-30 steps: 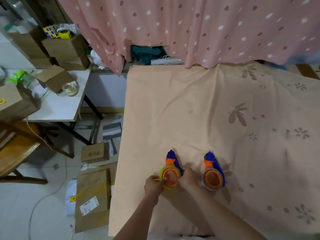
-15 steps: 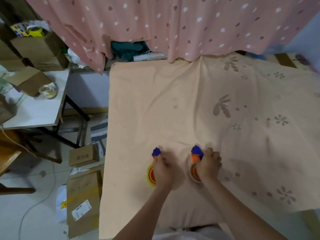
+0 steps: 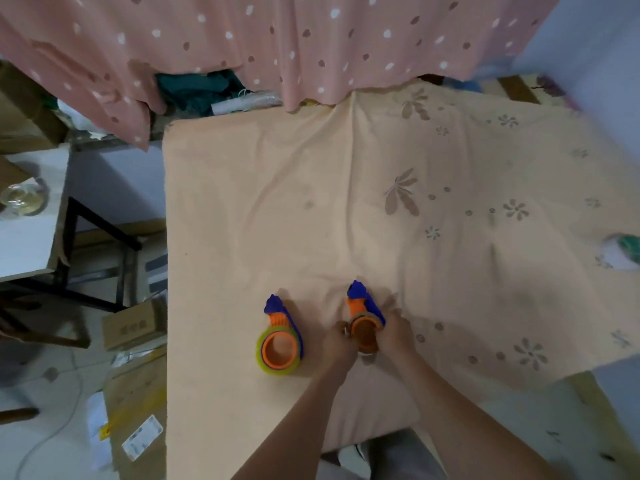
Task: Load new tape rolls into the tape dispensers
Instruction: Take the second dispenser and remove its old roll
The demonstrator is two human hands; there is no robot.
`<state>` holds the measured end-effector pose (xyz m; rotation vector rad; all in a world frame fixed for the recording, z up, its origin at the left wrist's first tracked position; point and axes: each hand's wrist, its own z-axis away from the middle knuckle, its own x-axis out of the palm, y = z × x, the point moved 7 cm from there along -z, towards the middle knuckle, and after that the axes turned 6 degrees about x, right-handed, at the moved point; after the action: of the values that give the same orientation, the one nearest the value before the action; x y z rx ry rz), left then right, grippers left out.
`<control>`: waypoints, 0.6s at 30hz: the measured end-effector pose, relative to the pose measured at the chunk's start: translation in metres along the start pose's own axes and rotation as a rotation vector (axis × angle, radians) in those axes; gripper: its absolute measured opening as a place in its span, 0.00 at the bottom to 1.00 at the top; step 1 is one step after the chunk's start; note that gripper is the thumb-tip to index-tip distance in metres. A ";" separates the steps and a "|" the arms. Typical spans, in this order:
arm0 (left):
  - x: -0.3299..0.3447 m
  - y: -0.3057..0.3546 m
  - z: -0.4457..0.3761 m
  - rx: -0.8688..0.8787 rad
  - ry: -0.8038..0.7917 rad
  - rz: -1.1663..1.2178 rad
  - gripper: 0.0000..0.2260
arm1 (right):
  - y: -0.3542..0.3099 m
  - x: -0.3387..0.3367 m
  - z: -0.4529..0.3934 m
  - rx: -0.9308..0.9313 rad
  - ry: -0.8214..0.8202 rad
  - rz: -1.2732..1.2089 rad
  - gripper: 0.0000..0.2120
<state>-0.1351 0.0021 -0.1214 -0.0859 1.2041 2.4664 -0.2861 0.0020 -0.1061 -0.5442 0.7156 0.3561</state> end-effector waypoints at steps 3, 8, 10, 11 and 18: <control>-0.006 0.014 0.005 0.005 0.079 0.105 0.05 | 0.000 -0.022 0.013 -0.067 0.010 -0.109 0.07; 0.040 0.060 0.019 -0.012 -0.114 0.327 0.11 | 0.029 -0.094 0.031 -0.087 0.082 -0.332 0.08; 0.072 0.088 0.031 -0.009 -0.215 0.349 0.13 | 0.048 -0.121 0.035 -0.035 0.070 -0.510 0.07; 0.090 0.101 0.040 -0.025 -0.245 0.371 0.15 | 0.059 -0.134 0.037 0.001 0.066 -0.593 0.05; 0.217 0.186 0.103 0.154 -0.539 0.461 0.16 | 0.149 -0.242 0.042 0.022 0.087 -0.882 0.02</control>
<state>-0.3928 0.0479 0.0339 0.9318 1.2516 2.4915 -0.5068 0.1167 0.0373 -0.7991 0.5002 -0.4990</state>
